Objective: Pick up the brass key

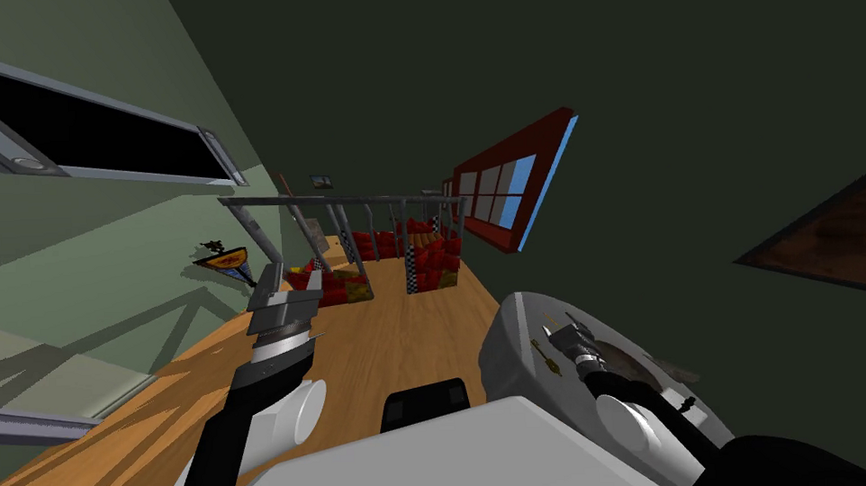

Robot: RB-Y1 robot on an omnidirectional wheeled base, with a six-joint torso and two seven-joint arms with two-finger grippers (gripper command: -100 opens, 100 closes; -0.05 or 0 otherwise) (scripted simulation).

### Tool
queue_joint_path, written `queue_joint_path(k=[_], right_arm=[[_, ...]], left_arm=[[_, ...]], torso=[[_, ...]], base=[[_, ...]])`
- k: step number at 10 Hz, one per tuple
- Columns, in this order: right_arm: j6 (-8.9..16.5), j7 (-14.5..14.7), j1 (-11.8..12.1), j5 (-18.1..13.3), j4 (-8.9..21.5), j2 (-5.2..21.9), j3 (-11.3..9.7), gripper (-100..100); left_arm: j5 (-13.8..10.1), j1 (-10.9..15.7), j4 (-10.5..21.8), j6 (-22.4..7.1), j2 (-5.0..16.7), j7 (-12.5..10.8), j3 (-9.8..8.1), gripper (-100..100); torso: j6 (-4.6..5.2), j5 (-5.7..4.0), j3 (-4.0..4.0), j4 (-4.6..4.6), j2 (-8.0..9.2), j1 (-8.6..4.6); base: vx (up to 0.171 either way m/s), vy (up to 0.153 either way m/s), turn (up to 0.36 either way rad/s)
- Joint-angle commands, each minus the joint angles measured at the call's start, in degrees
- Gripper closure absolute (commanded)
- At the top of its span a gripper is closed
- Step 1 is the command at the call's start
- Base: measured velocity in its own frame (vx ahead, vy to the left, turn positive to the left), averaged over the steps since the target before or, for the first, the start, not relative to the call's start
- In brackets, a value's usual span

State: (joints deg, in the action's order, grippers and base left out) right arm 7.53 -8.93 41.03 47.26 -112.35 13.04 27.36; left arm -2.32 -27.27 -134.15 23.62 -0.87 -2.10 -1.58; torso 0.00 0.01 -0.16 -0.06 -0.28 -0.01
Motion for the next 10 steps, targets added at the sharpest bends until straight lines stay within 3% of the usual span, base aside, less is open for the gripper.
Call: queue_joint_path(k=[1, 2, 5, 6, 7, 8, 9, 10], right_arm=[[1.93, -0.18, 0.09, 1.03, 1.58, 0.16, 0.81, -100], [4.02, -0.53, 1.31, 3.16, 3.58, 0.28, 2.07, -100], [7.65, -0.9, 2.59, 5.21, 6.21, 0.4, 3.24, -100], [9.55, -1.3, 3.9, 7.18, 8.58, 0.53, 4.31, -100], [10.79, -1.3, 3.9, 7.18, 8.58, 0.53, 4.31, -100], [12.81, -1.71, 5.24, 9.06, 10.96, 0.68, 5.28, -100], [13.77, -1.71, 5.24, 9.06, 10.96, 0.68, 5.28, -100], [16.28, -2.14, 6.58, 10.84, 12.98, 0.85, 6.13, -100]], left_arm=[[0.0, 0.0, 0.0, 0.0, 0.0, 0.0, 0.0, 0], [0.0, 0.0, 0.0, 0.0, 0.0, 0.0, 0.0, 0], [0.0, 0.0, 0.0, 0.0, 0.0, 0.0, 0.0, 0], [0.0, 0.0, 0.0, 0.0, 0.0, 0.0, 0.0, 0], [0.0, 0.0, 0.0, 0.0, 0.0, 0.0, 0.0, 0], [0.0, 0.0, 0.0, 0.0, 0.0, 0.0, -0.01, 0], [0.0, 0.0, 0.0, 0.0, 0.0, 0.0, 0.0, 0], [0.0, -0.01, 0.0, 0.0, 0.0, 0.0, -0.01, 0]], torso=[[0.0, 0.0, 0.0, 0.0, 0.0, 0.0], [0.01, 0.0, -0.01, 0.0, -0.01, 0.01], [-0.01, -0.01, -0.02, 0.0, -0.03, -0.04], [0.01, -0.01, 0.0, 0.0, 0.02, -0.02], [-0.01, -0.01, -0.02, 0.0, -0.03, -0.06], [0.01, -0.01, -0.01, 0.0, 0.0, -0.05], [-0.01, -0.01, -0.03, -0.01, -0.05, -0.06], [0.01, -0.01, -0.01, -0.01, -0.01, -0.03]], base=[[0.087, -0.007, 0.069], [0.097, 0.006, 0.134], [0.081, -0.015, 0.098], [0.093, -0.026, 0.133], [0.082, -0.029, 0.084], [0.1, -0.029, 0.157], [0.083, -0.026, 0.074], [0.077, -0.031, 0.142]])
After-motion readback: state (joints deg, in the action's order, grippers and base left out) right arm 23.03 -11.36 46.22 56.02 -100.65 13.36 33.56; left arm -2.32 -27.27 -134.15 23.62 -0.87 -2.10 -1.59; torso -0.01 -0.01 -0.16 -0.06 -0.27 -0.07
